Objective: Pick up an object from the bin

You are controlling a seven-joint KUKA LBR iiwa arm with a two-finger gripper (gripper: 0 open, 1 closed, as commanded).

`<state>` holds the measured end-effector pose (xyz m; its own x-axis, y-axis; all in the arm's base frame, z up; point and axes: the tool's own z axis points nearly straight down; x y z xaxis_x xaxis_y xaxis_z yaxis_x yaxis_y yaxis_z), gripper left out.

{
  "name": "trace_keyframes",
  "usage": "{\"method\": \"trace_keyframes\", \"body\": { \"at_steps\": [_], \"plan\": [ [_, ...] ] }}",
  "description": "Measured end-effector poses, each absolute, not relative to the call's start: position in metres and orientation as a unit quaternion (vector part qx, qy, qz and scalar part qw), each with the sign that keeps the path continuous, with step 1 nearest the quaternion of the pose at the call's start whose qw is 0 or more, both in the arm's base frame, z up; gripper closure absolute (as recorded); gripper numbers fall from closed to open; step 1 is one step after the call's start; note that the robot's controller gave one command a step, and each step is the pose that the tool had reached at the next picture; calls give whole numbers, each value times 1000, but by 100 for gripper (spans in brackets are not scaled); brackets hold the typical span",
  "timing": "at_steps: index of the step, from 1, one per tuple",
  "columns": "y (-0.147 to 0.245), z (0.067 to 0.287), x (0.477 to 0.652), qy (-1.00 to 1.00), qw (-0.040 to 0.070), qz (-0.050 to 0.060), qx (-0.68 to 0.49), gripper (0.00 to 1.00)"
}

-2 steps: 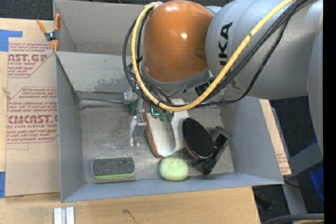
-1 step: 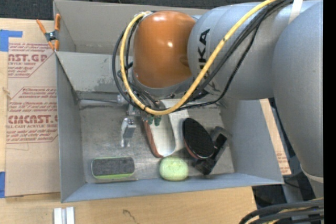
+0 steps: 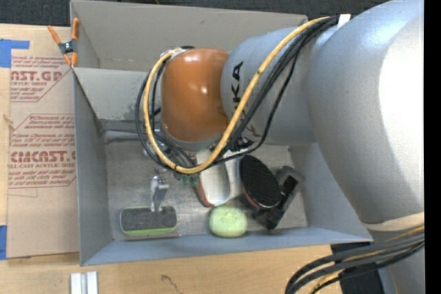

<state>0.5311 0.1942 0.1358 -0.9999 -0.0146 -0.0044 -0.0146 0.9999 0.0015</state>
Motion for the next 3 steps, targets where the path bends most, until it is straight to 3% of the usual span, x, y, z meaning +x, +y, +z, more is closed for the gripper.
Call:
{"method": "trace_keyframes", "body": {
  "at_steps": [1, 2, 3],
  "plan": [
    [150, 82, 487, 1000, 0, 1, 7, 0],
    [172, 72, 484, 1000, 2, 0, -23, 100],
    [172, 72, 484, 1000, 2, 1, -23, 100]
  ]
}}
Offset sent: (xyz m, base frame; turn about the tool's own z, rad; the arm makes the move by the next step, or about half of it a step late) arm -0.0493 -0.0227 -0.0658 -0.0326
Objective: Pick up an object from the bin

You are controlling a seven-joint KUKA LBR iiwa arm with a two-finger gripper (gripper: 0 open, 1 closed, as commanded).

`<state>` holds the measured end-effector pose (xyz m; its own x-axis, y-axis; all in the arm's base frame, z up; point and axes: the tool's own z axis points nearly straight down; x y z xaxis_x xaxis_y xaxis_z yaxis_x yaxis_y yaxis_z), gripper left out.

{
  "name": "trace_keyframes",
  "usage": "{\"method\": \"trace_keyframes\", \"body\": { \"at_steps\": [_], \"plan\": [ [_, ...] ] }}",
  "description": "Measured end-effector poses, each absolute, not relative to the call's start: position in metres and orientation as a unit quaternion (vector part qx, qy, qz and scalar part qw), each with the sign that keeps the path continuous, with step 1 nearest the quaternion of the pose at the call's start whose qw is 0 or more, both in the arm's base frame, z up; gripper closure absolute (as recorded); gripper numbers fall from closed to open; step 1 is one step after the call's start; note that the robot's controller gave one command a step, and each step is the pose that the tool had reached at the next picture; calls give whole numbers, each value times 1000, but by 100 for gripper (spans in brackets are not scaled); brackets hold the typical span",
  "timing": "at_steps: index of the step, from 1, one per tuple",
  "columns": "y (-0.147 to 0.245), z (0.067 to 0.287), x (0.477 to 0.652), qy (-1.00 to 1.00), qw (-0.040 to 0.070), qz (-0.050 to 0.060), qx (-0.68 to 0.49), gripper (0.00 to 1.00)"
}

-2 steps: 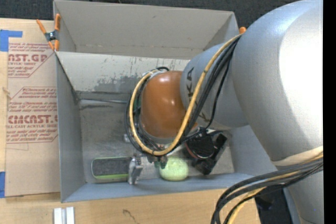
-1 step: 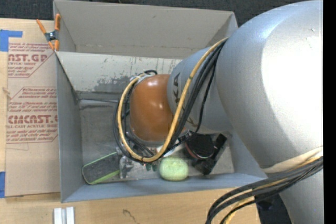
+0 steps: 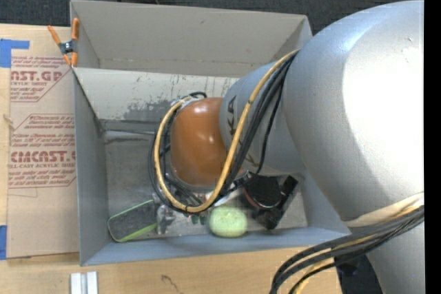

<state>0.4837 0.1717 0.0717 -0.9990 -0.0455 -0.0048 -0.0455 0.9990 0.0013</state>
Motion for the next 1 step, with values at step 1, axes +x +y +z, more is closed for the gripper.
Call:
{"method": "trace_keyframes", "body": {
  "at_steps": [1],
  "plan": [
    [171, 247, 486, 1000, 2, 1, -16, 100]
  ]
}}
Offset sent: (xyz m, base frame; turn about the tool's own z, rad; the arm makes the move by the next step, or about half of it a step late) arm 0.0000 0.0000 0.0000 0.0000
